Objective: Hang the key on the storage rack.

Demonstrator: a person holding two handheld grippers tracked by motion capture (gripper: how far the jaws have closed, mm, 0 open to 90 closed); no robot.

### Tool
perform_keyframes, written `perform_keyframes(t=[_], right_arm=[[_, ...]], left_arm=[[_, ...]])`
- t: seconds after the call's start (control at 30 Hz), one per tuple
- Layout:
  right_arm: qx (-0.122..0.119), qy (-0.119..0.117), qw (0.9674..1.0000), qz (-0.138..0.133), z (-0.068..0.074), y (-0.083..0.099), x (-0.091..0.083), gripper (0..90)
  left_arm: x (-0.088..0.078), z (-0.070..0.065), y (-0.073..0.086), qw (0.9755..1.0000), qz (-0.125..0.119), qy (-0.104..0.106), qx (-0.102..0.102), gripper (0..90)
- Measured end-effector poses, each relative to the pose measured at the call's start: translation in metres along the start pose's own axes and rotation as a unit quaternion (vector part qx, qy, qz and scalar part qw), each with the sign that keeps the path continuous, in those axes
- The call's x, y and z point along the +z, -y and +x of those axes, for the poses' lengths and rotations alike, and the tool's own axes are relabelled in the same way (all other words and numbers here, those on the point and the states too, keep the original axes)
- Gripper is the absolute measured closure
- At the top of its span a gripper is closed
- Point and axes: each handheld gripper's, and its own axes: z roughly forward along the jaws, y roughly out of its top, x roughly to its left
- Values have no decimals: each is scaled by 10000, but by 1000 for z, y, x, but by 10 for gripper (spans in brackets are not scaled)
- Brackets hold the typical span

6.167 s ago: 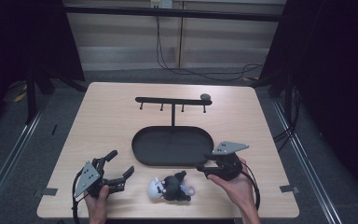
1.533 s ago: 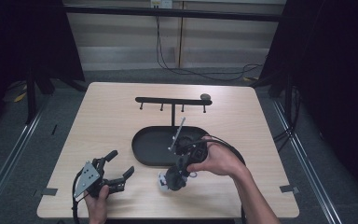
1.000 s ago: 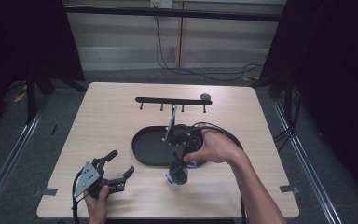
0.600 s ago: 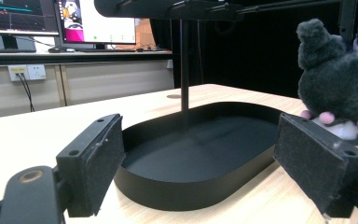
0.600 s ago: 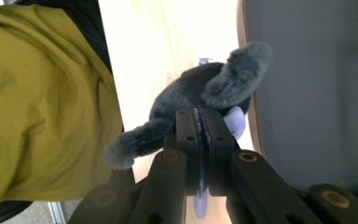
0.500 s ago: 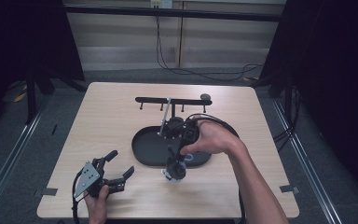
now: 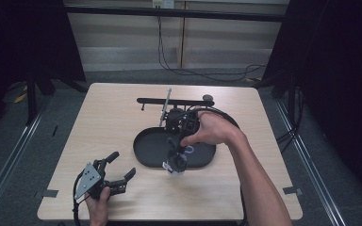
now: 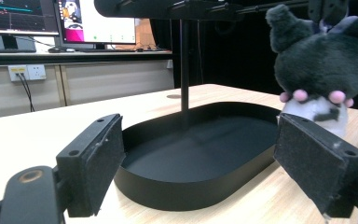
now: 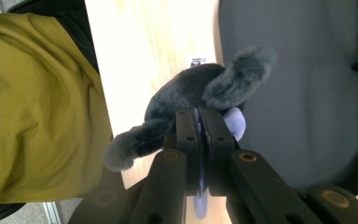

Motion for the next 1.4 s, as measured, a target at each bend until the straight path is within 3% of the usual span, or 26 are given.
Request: perform_keyframes(t=[0.43, 0.57, 0.67, 0.83, 1.0, 1.13, 1.4], right_arm=[[89, 96, 9999, 8, -16, -12, -13, 876], [101, 202, 9996, 147, -16, -16, -22, 876], [98, 225, 9997, 3, -20, -18, -28, 876], [213, 267, 9994, 30, -31, -21, -26, 876], [205, 259, 9995, -30, -39, -24, -26, 876], [214, 428, 9988, -86, -45, -29, -27, 877], [405, 445, 9981, 88, -60, -35, -27, 877]], left_arm=[[0, 0, 0, 10000, 21, -1, 5, 157], [0, 0, 0, 10000, 1, -8, -23, 157], [0, 0, 0, 10000, -1, -3, -22, 157], [1, -1, 0, 9999, -64, -26, -107, 157], [1, -1, 0, 10000, -35, -23, -53, 158], [1, -1, 0, 10000, -36, -23, -54, 157], [0, -1, 0, 10000, -34, -24, -58, 157]])
